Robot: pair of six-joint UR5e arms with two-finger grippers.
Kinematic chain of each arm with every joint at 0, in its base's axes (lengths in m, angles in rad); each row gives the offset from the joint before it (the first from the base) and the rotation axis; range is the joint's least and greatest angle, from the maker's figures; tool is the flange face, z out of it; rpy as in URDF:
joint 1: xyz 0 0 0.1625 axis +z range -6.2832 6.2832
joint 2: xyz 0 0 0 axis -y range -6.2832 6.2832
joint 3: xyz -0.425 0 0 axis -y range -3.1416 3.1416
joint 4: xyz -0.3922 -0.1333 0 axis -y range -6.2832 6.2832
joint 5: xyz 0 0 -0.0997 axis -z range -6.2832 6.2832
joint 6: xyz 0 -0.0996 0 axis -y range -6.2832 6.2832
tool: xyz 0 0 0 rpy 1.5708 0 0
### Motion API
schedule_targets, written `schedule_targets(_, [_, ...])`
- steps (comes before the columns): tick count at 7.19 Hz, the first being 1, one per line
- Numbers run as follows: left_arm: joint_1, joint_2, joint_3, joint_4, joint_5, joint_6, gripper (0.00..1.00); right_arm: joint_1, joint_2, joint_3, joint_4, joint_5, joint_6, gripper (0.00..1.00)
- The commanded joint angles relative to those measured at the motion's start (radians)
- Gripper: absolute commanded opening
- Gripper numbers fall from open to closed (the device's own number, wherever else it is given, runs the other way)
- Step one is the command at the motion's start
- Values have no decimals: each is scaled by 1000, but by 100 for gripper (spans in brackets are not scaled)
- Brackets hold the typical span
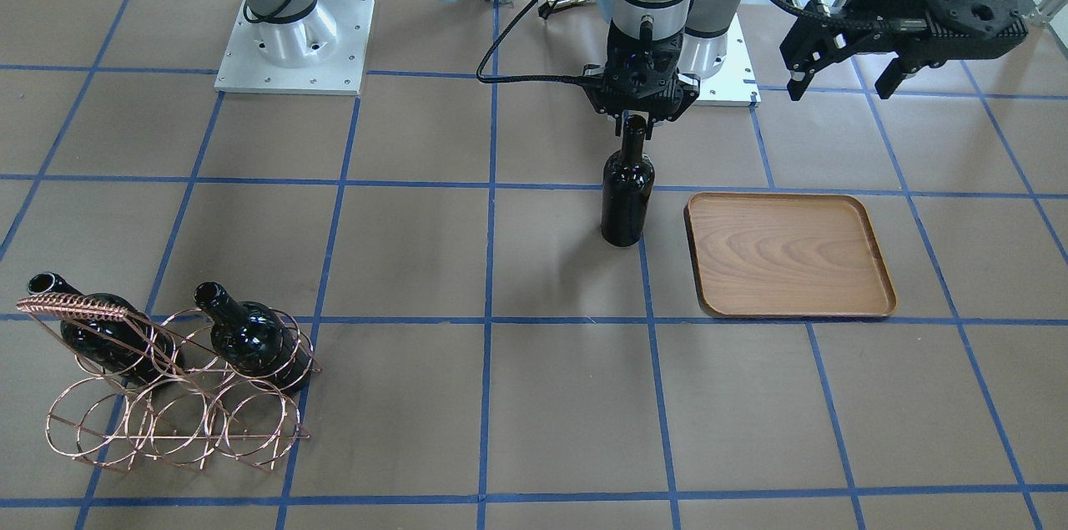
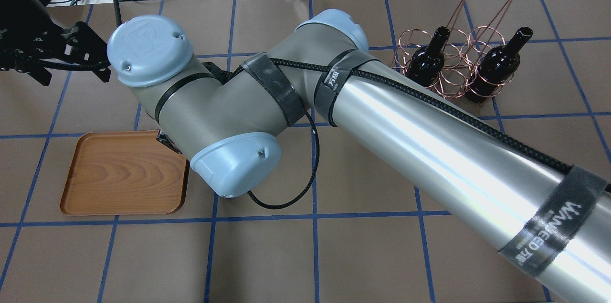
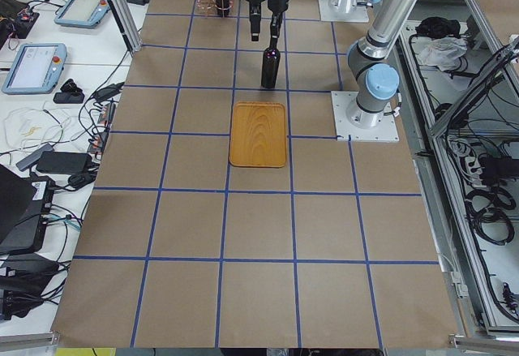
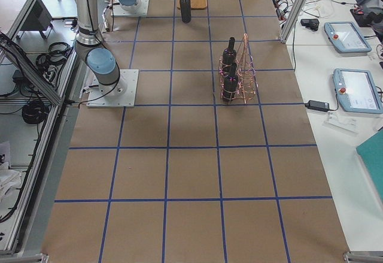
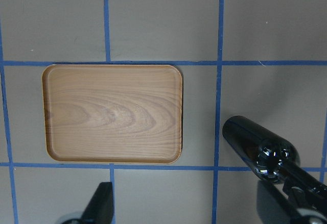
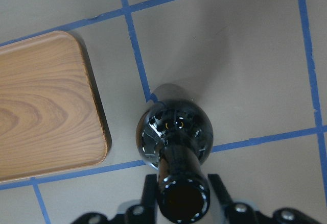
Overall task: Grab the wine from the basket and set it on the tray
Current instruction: 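Carry the bottle with the right gripper across toward the wooden tray, then set the bottle upright beside the tray and open the right gripper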
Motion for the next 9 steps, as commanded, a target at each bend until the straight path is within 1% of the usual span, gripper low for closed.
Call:
schedule_targets(1, [23, 5, 4, -40, 0, 35, 100, 3, -5, -4, -26, -2, 0, 100])
schedule_targets(2, [26, 5, 8, -66, -1, 35, 100, -2, -28, -6, -27, -2, 2, 100])
schedule_targets(4, [26, 5, 7, -66, -4, 35, 100, -43, -78, -9, -20, -4, -9, 100])
schedule_targets(5, [18, 7, -4, -65, 2, 31, 100, -81, -108, -9, -14, -4, -23, 100])
schedule_targets(6, [6, 17, -7, -72, -1, 21, 100, -132, -143, -10, 23, -5, -105, 100])
schedule_targets(7, [-8, 13, -13, -75, -9, 33, 100, -203, -184, -10, 102, -5, -215, 100])
schedule_targets(8, [-55, 8, -30, -74, -11, 21, 100, -282, -233, -10, 186, -13, -330, 100])
schedule_targets(9, [-110, -5, -79, -50, -14, 18, 100, -360, -276, -9, 263, -24, -443, 100])
